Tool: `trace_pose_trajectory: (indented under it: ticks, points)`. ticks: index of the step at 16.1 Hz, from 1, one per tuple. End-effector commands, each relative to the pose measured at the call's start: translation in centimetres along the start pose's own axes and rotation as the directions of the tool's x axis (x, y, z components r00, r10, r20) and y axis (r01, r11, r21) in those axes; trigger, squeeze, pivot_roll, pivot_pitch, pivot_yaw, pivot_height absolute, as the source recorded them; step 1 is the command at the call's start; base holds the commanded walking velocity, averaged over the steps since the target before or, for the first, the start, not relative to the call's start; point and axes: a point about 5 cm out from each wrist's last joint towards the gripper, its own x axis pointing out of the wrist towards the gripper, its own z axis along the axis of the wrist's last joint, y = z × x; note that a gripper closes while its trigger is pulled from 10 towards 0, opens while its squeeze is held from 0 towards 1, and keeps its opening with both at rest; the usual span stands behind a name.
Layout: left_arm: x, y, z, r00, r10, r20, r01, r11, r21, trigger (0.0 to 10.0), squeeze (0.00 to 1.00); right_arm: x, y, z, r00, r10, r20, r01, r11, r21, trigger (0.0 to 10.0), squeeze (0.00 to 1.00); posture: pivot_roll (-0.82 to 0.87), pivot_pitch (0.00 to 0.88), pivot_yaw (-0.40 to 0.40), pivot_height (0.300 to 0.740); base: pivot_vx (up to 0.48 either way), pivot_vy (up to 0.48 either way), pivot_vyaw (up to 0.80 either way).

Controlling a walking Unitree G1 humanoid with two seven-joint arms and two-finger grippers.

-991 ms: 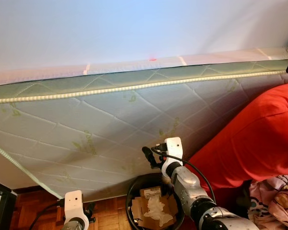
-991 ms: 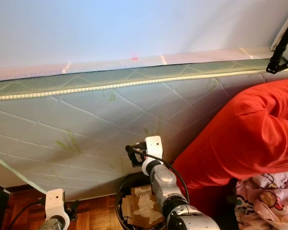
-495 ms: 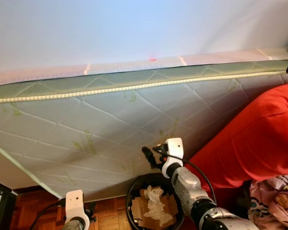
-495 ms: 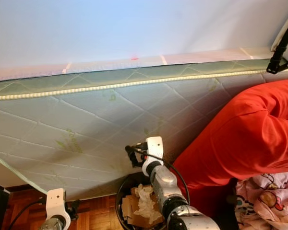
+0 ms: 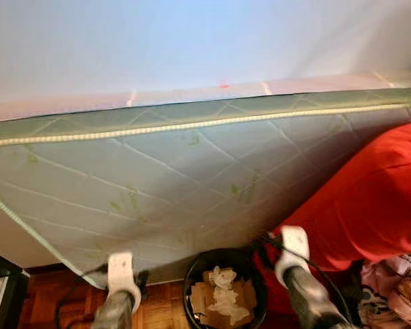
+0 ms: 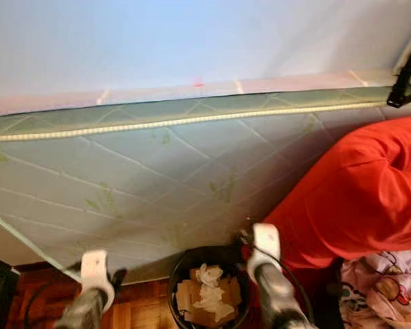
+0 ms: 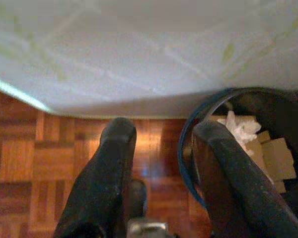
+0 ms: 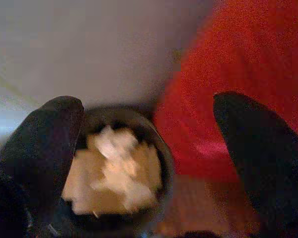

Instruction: Clean up the room

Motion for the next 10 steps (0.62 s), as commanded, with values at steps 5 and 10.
trace_pose_trajectory:
  ticks: [5, 10]
  points:
    - [0.0, -0.9, -0.7, 0.998, -0.02, -0.053, 0.022, 0.999, 0.037, 10.0, 0.0, -2.6, -3.8, -5.6, 0.971, -0.147, -0.187, 0.159, 0.986, 0.049, 10.0, 0.0, 0.09, 0.063, 0.004, 0.74, 0.0, 0.0, 0.0]
    - [-0.3, -1.1, -1.7, 0.997, -0.023, -0.076, 0.025, 0.999, 0.035, 10.0, 0.0, -4.4, -5.2, -8.6, 0.938, -0.2, -0.285, 0.22, 0.975, 0.038, 10.0, 0.0, 0.05, 0.051, 0.012, 0.74, 0.0, 0.0, 0.0]
